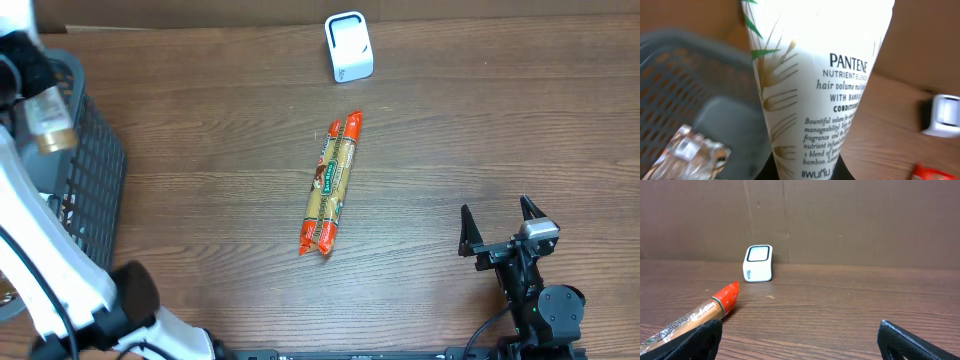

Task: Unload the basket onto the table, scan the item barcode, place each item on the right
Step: 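Place the Pantene tube beside the sausage packs with the left gripper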

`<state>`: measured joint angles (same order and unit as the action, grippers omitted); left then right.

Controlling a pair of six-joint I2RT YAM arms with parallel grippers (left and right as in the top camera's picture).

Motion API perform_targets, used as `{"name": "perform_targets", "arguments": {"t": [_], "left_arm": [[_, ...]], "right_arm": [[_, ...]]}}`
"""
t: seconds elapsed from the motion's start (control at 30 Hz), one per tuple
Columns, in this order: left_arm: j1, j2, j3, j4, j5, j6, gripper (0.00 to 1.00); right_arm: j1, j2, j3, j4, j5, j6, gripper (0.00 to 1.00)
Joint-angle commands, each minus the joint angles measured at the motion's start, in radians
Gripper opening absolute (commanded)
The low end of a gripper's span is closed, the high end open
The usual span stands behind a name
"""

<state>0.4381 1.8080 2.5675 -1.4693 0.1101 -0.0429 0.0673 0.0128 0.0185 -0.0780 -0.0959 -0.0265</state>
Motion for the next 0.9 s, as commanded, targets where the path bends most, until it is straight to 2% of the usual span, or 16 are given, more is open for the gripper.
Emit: {"name": "perform_targets", "arguments": {"t": [0.0, 0.17, 0.33, 0.5, 0.67, 0.87], "left_arm": [[-0.084, -0.064, 0.029, -0.006, 0.027, -0.018, 0.04], [-0.262, -0.031, -0.029, -0.136, 0.144, -0.011, 0.04], [-0.438, 0.040, -0.292, -0.120, 0.154, -0.003, 0.05], [-0.551, 0.052, -0.667, 0.114, 0.173, -0.057, 0.05], [-0.593, 0.052, -0.978, 0.371, 0.199, -0.163, 0.04], [-0.612, 0.052, -1.242, 0.684, 0.272, -0.284, 0.04]], "right_arm": [[0.006, -0.010, -0.011, 0.005, 0.009, -0.004, 1.00], [0.006, -0.010, -0.011, 0.005, 0.009, -0.004, 1.00], [0.006, -0.010, -0.011, 0.005, 0.009, -0.004, 1.00], [0.006, -0.010, -0.011, 0.005, 0.009, -0.004, 1.00], [0.006, -0.010, -0.011, 0.005, 0.009, -0.004, 1.00], [0.006, -0.010, -0.011, 0.005, 0.009, -0.004, 1.00]]}}
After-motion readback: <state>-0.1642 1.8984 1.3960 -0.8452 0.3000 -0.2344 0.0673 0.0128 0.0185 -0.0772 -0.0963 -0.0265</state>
